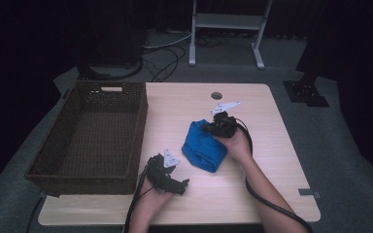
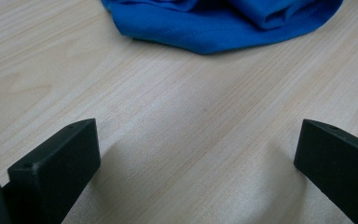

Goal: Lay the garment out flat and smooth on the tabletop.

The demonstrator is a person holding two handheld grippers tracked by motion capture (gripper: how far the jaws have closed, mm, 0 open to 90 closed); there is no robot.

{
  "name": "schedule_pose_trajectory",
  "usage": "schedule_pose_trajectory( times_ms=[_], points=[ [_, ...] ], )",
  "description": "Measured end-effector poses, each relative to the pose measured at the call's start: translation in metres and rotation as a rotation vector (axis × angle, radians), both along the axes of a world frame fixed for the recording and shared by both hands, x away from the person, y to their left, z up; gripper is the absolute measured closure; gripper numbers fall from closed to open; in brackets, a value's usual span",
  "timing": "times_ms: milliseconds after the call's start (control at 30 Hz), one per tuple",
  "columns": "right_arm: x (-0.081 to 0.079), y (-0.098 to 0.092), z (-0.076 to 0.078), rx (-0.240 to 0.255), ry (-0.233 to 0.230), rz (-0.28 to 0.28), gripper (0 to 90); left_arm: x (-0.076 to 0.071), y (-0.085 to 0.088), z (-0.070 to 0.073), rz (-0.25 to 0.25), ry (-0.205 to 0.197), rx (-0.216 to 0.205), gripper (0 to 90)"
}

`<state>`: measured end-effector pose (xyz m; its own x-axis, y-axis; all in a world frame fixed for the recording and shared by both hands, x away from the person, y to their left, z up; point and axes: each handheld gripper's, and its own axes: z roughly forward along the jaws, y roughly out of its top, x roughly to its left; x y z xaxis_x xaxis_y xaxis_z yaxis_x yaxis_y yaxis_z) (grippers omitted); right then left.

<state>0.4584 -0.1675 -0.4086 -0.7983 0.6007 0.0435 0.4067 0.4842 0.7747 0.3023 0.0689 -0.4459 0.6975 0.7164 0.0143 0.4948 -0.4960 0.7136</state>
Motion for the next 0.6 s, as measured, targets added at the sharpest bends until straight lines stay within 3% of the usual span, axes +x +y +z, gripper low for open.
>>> schedule_pose_trajectory(
  times_ms=[267,600],
  points=[
    [-0.013,-0.008,0.015,0.026,-0.023,-0.001,86.5,0.0,0.0,0.0,0.001,0.0,-0.002,0.0],
    [-0.02,-0.02,0.021,0.035,-0.029,-0.011,86.6,0.0,0.0,0.0,0.001,0.0,-0.002,0.0]
  ],
)
